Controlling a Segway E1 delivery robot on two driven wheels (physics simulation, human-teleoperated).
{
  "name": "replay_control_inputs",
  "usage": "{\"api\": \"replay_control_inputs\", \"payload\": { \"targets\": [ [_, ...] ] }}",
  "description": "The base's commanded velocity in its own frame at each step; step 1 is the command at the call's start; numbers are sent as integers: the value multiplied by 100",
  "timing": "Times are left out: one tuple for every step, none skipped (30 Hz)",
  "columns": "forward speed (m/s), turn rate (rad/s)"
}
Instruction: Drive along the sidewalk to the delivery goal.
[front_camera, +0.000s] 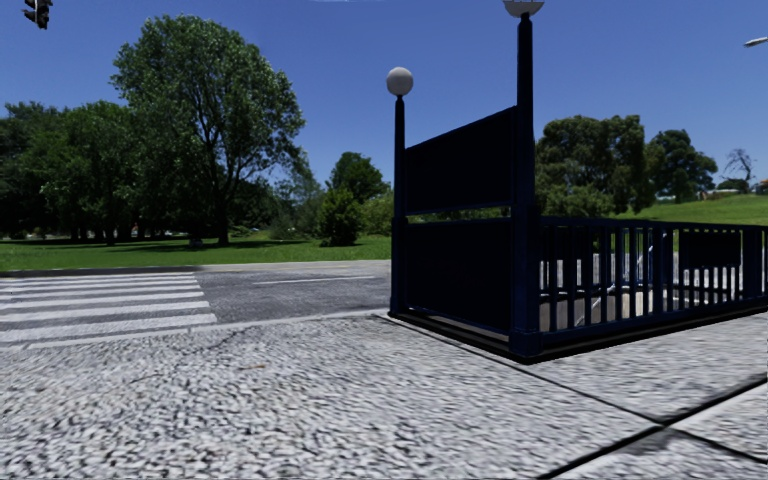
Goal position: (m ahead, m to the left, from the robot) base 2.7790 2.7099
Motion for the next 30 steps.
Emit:
{"api": "replay_control_inputs", "payload": {
  "targets": [
    [126,66],
    [126,66],
    [126,66],
    [126,67],
    [126,69],
    [126,69],
    [126,75],
    [126,78],
    [126,78],
    [126,78],
    [126,79],
    [126,79],
    [126,79],
    [126,79],
    [126,79],
    [126,79],
    [126,79],
    [126,78],
    [126,77],
    [126,77],
    [126,77],
    [126,77],
    [126,77],
    [126,77],
    [126,77],
    [126,75],
    [126,72],
    [126,71],
    [126,70],
    [126,70]
  ]
}}
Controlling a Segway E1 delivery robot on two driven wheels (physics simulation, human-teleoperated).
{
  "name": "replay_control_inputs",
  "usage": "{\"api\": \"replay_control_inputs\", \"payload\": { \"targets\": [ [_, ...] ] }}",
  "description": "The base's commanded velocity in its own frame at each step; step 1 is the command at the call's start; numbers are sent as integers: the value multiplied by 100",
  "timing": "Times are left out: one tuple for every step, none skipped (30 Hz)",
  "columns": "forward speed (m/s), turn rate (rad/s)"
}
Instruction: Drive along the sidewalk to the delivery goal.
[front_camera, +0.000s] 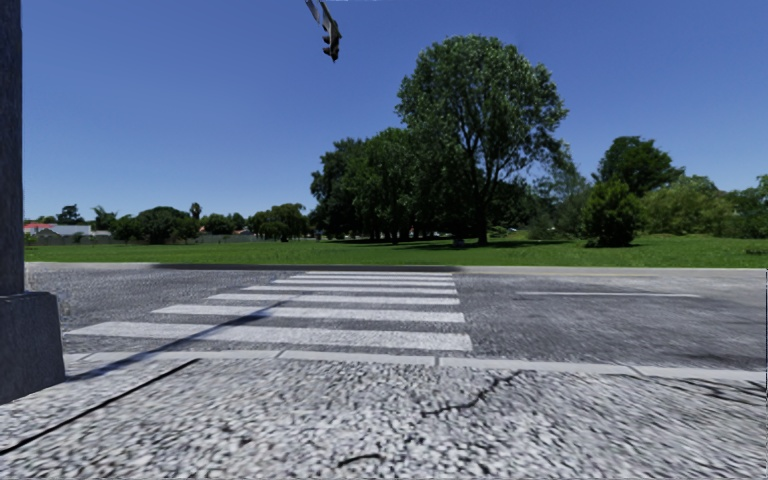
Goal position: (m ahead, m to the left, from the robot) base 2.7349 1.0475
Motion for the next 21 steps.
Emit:
{"api": "replay_control_inputs", "payload": {
  "targets": [
    [126,69],
    [126,69],
    [126,69],
    [126,69],
    [126,69],
    [126,69],
    [126,69],
    [126,69],
    [126,69],
    [126,69],
    [126,69],
    [126,69],
    [126,69],
    [126,69],
    [126,68],
    [126,68],
    [126,68],
    [126,67],
    [126,66],
    [126,65],
    [126,65]
  ]
}}
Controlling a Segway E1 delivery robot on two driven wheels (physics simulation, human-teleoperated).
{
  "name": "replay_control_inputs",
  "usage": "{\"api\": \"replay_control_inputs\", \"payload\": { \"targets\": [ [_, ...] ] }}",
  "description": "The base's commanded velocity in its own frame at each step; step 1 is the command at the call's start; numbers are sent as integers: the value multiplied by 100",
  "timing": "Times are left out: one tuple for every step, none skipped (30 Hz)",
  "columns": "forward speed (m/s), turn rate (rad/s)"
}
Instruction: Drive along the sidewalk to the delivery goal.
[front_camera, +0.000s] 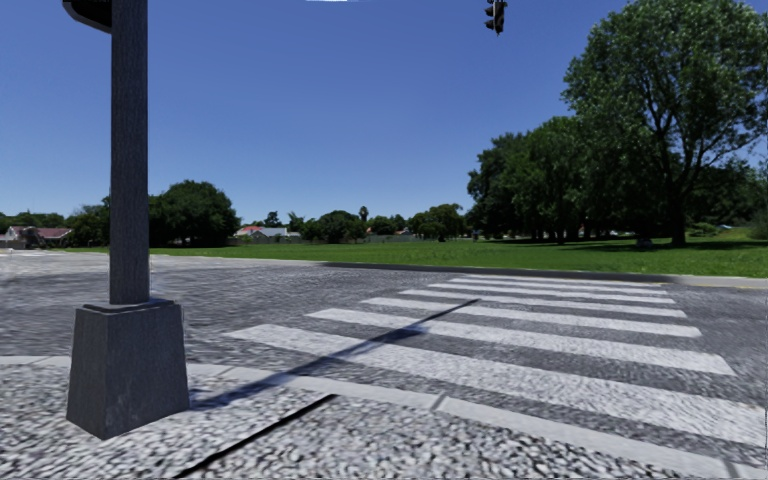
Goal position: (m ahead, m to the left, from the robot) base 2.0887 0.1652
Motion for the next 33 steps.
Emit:
{"api": "replay_control_inputs", "payload": {
  "targets": [
    [126,50],
    [126,28],
    [126,20],
    [126,22],
    [126,22],
    [126,24],
    [126,32],
    [126,35],
    [126,35],
    [126,25],
    [126,0],
    [126,0],
    [126,0],
    [126,0],
    [126,0],
    [126,0],
    [126,0],
    [126,0],
    [125,0],
    [122,0],
    [114,0],
    [109,0],
    [109,0],
    [36,0],
    [0,-35],
    [0,-84],
    [0,-84],
    [0,-93],
    [0,-95],
    [0,-88],
    [0,-88],
    [0,-63],
    [0,-47]
  ]
}}
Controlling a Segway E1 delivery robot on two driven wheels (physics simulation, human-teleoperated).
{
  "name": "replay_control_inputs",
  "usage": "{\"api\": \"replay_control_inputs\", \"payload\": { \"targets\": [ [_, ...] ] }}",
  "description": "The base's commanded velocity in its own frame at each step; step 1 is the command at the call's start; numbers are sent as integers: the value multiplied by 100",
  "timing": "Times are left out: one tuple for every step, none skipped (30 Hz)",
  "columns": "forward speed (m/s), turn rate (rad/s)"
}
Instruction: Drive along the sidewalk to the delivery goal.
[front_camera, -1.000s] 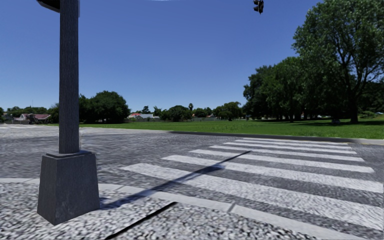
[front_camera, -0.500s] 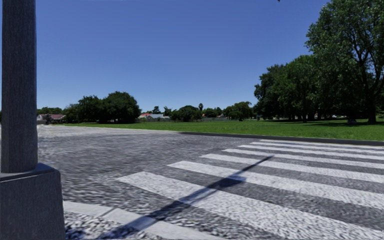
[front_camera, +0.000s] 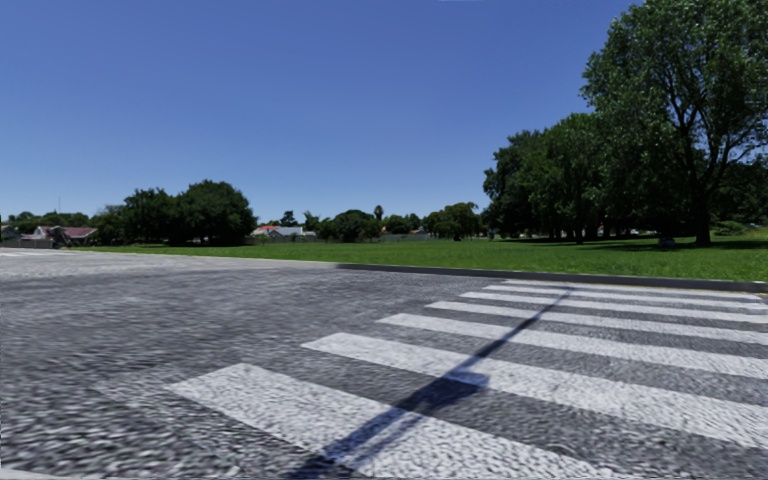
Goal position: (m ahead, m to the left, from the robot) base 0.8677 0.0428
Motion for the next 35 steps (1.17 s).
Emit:
{"api": "replay_control_inputs", "payload": {
  "targets": [
    [0,-29],
    [0,-29],
    [0,-23],
    [0,-20],
    [0,-5],
    [0,0],
    [0,0],
    [0,0],
    [0,0],
    [0,0],
    [0,0],
    [0,0],
    [0,0],
    [0,0],
    [0,0],
    [0,0],
    [0,0],
    [0,0],
    [0,0],
    [0,0],
    [0,0],
    [0,0],
    [0,0],
    [0,0],
    [0,0],
    [0,0],
    [0,0],
    [0,0],
    [0,0],
    [0,0],
    [0,0],
    [0,0],
    [0,0],
    [0,0],
    [0,0]
  ]
}}
